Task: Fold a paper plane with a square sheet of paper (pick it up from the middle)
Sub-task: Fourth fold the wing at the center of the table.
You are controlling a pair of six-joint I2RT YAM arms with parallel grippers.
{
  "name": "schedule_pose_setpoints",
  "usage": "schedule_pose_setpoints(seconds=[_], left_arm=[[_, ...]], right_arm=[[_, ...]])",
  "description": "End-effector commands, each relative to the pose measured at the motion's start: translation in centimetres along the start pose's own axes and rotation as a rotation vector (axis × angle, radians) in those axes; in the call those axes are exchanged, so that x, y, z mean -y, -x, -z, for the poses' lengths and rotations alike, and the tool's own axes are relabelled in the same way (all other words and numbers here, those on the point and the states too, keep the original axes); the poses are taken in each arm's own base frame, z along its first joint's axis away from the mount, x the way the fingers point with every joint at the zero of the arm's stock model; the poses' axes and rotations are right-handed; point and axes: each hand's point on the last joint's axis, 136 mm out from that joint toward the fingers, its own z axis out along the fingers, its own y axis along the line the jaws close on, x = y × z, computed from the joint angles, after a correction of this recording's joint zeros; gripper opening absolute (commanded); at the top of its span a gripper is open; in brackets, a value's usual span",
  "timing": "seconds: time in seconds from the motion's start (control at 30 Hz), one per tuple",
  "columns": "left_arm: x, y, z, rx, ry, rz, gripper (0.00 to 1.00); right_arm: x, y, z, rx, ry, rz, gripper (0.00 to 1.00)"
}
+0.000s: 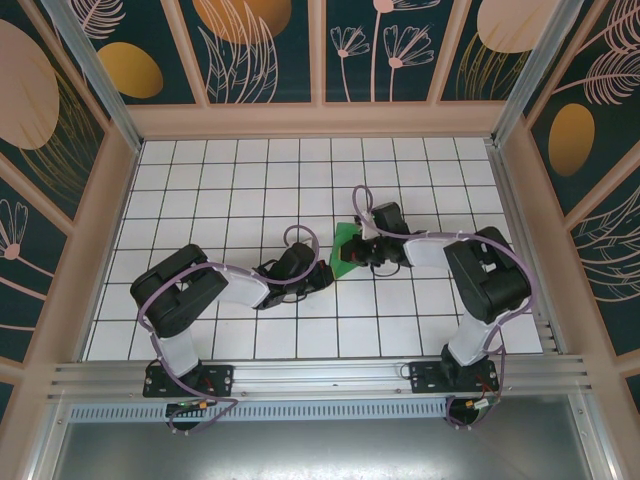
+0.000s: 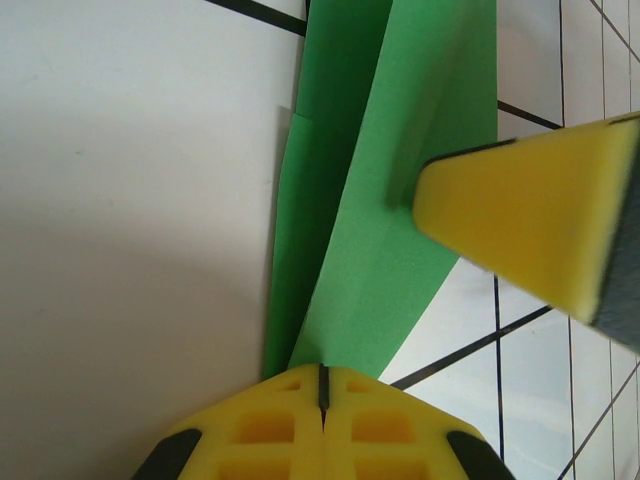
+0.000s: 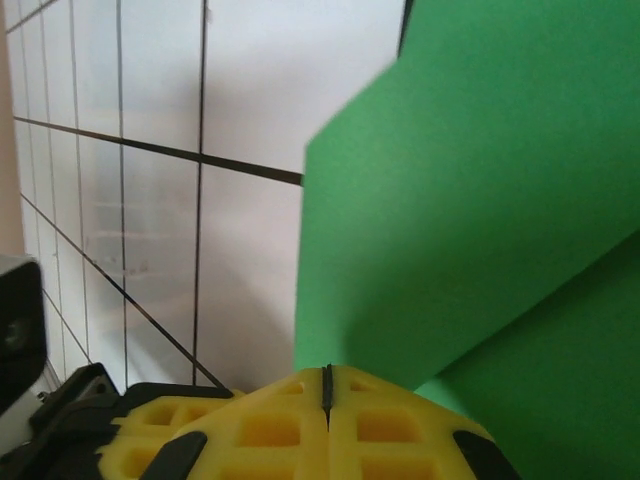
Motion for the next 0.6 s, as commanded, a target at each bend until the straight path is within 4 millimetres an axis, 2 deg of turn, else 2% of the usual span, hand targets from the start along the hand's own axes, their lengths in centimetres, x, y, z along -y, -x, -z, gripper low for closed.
schedule_pose_setpoints(seconds=[0.0,0.3,0.47,0.57], left_arm=[[-2.9,-2.3,-0.1,-0.085,0.079,0.024,0.00],[-1.4,-1.7,0.2,-0.080,0.041,0.009,0.00],[1.6,0.8,1.2,-0.008,0.017,-0.028,0.00],[1.1,1.2,0.8,0.002,0.053,-0.036,0.00]], right_arm=[[0.3,-0.9,-0.9,-0.050,0.001,0.014,0.00],[1.7,-1.1,-1.7,-0.071,-0.049,-0.020,0.00],[2.3,-1.4,-1.7,-0.074,-0.073,-0.030,0.00],[2.2,-1.3,-1.6,-0.070,-0.069,-0.026,0.00]])
